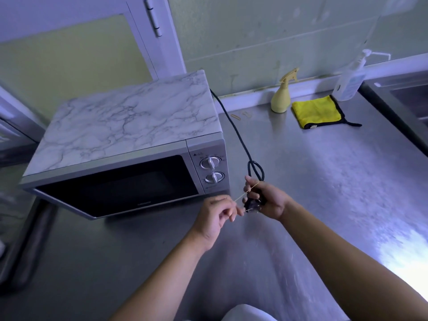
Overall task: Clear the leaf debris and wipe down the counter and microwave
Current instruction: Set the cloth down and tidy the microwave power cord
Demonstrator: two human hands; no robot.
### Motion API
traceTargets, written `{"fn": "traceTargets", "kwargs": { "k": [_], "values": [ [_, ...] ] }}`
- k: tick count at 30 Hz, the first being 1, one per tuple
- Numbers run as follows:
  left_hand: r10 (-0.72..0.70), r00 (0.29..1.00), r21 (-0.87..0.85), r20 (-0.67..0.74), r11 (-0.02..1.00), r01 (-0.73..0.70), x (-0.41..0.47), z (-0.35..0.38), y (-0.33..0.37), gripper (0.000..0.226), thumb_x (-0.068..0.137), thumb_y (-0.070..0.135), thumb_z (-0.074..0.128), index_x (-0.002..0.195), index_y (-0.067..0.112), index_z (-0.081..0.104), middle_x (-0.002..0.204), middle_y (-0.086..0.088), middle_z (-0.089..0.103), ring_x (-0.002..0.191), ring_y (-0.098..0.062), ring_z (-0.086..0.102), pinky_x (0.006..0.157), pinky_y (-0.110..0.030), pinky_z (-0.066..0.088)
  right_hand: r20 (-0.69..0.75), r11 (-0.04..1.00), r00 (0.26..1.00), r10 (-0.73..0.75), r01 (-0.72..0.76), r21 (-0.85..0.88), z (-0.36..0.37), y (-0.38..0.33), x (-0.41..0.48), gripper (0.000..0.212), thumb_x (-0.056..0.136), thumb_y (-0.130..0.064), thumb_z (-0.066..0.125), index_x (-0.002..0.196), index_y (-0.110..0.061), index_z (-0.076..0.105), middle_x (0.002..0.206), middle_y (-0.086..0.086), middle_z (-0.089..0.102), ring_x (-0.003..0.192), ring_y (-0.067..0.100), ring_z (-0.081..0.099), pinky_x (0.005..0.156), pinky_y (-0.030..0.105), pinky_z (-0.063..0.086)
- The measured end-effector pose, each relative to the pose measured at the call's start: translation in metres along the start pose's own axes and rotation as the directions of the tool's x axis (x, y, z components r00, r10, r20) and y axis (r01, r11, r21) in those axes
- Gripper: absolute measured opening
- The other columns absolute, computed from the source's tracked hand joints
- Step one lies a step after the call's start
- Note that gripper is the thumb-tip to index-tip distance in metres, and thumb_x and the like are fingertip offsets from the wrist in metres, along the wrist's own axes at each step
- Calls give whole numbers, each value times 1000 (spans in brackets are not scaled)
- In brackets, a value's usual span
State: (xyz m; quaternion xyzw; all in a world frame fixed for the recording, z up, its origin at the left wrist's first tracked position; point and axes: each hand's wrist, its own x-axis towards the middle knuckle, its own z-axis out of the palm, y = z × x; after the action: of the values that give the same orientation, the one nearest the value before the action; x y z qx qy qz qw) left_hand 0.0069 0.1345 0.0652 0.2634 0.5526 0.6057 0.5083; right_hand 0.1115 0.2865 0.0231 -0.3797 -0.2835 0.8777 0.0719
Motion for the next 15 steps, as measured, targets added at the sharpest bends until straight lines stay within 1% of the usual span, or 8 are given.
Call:
{"fn": "traceTargets", "kwargs": {
  "k": [2, 5, 8, 10, 12, 13, 14, 15],
  "values": [
    [35, 999, 85, 2, 996, -35, 0, 11, 0, 26, 73, 9, 52, 47, 11, 51, 52, -16, 47, 65, -27, 47, 78, -24, 50, -74, 984, 996, -53, 65, 168, 3, 0, 5, 32, 95, -31, 59, 71, -12, 50, 47, 0, 44, 54, 19, 56, 51, 28, 55],
    [33, 999, 175, 10, 984, -34, -2, 23, -3, 19, 73, 14, 57, 54, 11, 59, 50, -9, 48, 57, -21, 45, 72, -31, 43, -117, 904, 989, -95, 135, 406, 7, 3, 9, 29, 99, -27, 58, 75, -12, 52, 58, 0, 52, 50, 13, 56, 72, 41, 63],
    [19, 999, 272, 51, 962, -32, -6, 24, -10, 15, 73, 20, 59, 59, 19, 63, 58, -10, 53, 67, -21, 51, 73, -33, 40, -81, 839, 987, -136, 159, 520, 12, 6, 8, 29, 98, -26, 60, 73, -12, 54, 64, 1, 54, 57, 13, 59, 83, 48, 60],
    [1, 998, 318, 61, 948, -21, -8, 25, -14, 10, 75, 18, 60, 68, 18, 68, 65, -8, 61, 70, -18, 56, 77, -28, 43, -86, 789, 981, -173, 190, 584, 17, 6, 8, 33, 99, -27, 58, 71, -11, 52, 69, 3, 53, 71, 16, 62, 88, 51, 53],
    [1, 999, 320, 44, 947, -15, -9, 29, -16, 9, 76, 17, 61, 72, 17, 70, 66, -5, 64, 71, -15, 59, 78, -23, 44, -58, 789, 981, -183, 182, 586, 22, 9, 6, 40, 101, -28, 55, 65, -9, 54, 68, 4, 56, 76, 20, 65, 94, 53, 50],
    [9, 1000, 311, 24, 950, -16, -9, 32, -16, 10, 75, 18, 61, 70, 16, 69, 63, -7, 63, 69, -16, 58, 78, -25, 44, -19, 808, 985, -173, 153, 570, 23, 12, 4, 44, 102, -28, 54, 63, -9, 56, 66, 5, 57, 71, 20, 66, 93, 52, 51],
    [17, 1000, 293, 2, 956, -17, -8, 33, -15, 12, 74, 19, 60, 66, 14, 67, 58, -8, 59, 66, -18, 56, 75, -29, 44, 23, 827, 990, -140, 104, 552, 23, 15, 3, 46, 102, -29, 52, 62, -9, 57, 63, 4, 56, 62, 19, 65, 86, 49, 55],
    [23, 999, 269, -25, 963, -15, -8, 33, -13, 14, 73, 18, 60, 62, 11, 65, 53, -9, 53, 60, -20, 52, 71, -31, 45, 55, 843, 994, -99, 54, 535, 21, 18, 1, 44, 102, -31, 52, 64, -10, 57, 60, 2, 55, 54, 16, 61, 74, 42, 60]
  ]
}}
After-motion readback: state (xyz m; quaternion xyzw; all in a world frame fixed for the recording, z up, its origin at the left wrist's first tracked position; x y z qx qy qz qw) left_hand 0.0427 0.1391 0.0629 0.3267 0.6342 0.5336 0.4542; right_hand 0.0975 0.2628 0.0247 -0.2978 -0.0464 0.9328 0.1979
